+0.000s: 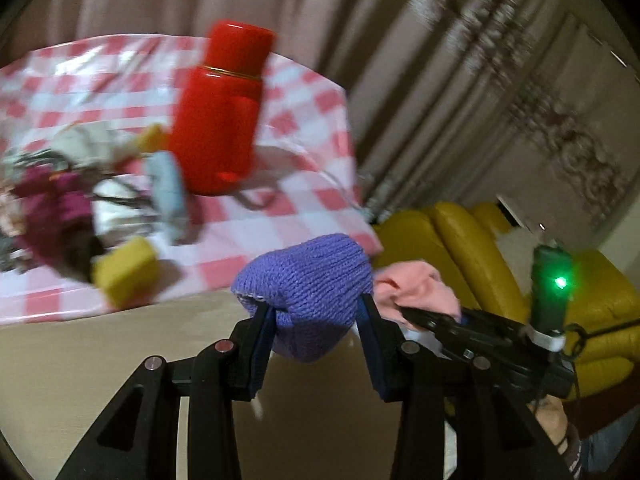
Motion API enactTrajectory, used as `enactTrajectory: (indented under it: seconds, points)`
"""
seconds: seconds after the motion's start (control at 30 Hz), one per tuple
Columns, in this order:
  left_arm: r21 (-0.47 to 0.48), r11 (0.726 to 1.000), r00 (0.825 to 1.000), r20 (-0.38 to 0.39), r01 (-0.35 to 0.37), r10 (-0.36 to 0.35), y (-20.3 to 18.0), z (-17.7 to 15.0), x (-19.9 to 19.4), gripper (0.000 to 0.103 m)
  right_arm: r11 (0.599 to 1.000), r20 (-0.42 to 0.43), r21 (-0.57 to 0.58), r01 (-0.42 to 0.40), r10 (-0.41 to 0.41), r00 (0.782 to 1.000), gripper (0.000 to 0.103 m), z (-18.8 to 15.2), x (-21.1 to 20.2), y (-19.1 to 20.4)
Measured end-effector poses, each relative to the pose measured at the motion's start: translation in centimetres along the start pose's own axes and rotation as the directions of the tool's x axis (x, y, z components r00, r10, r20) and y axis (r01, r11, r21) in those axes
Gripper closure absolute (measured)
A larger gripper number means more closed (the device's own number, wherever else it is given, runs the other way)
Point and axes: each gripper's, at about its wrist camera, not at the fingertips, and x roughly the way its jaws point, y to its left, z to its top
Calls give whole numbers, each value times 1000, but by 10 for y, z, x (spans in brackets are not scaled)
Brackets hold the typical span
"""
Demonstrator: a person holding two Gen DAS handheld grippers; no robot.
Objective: Organize soft objects
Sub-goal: 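Carry the sock and mitten over the white box and open both tools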
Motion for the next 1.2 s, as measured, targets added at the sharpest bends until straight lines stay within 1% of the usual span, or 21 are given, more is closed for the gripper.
enactTrajectory:
  seconds: [0.1, 0.13, 0.17, 0.3, 0.37, 0.43, 0.47, 0.5, 0.53, 0.6, 0.67, 0.77, 0.83, 0.97, 1.03, 1.1, 1.13, 1.2]
  points:
    - [29, 998, 998, -28, 48, -48, -22, 3, 19, 62, 997, 2, 44, 65, -65, 998, 69, -6, -5, -24]
    - [31, 997, 997, -34, 65, -64, -31, 3, 22, 62, 995, 2, 55, 79, -80, 997, 67, -7, -6, -29]
    - [33, 996, 996, -43, 80, -78, -36, 3, 27, 61, 992, 5, 71, 101, -102, 995, 67, -7, -9, -37]
    - [55, 991, 990, -80, 121, -116, -59, -2, 39, 61, 984, 16, 99, 150, -153, 988, 63, -9, -18, -52]
    - [71, 988, 987, -102, 134, -126, -70, -4, 47, 61, 977, 19, 120, 177, -180, 983, 57, -10, -22, -60]
    - [93, 985, 984, -117, 142, -131, -78, -7, 55, 61, 969, 26, 138, 206, -211, 977, 45, -11, -25, -65]
    - [103, 983, 983, -125, 151, -138, -82, -8, 57, 58, 964, 31, 145, 224, -230, 973, 40, -11, -27, -67]
    - [113, 979, 978, -135, 172, -156, -87, -10, 59, 52, 960, 36, 149, 237, -244, 969, 31, -11, -28, -69]
    - [118, 977, 977, -141, 176, -159, -90, -10, 60, 42, 953, 44, 155, 259, -269, 962, 25, -11, -31, -71]
    - [134, 972, 973, -154, 195, -174, -95, -14, 62, 31, 943, 53, 165, 287, -299, 953, 22, -11, -34, -75]
    - [159, 964, 969, -166, 211, -185, -97, -18, 64, 29, 935, 50, 178, 307, -320, 946, 21, -11, -34, -78]
    - [173, 966, 972, -170, 194, -165, -94, -21, 61, 29, 929, 57, 178, 323, -338, 939, 20, -12, -33, -79]
    - [176, 970, 977, -160, 167, -139, -88, -20, 57, 29, 928, 74, 166, 333, -348, 935, 20, -12, -32, -76]
    - [173, 978, 987, -130, 120, -98, -70, -16, 41, 29, 928, 122, 99, 358, -369, 921, 19, -12, -33, -64]
    - [164, 981, 991, -101, 103, -87, -58, -14, 33, 29, 935, 129, 78, 346, -354, 926, 19, -11, -33, -59]
    - [143, 987, 995, -79, 75, -64, -43, -13, 25, 29, 946, 132, 65, 317, -323, 937, 19, -10, -32, -54]
    - [122, 991, 996, -70, 56, -48, -32, -12, 21, 29, 952, 130, 56, 300, -305, 943, 19, -9, -31, -50]
    - [80, 996, 998, -57, 40, -36, -14, -11, 14, 29, 960, 122, 35, 278, -280, 952, 19, -9, -29, -40]
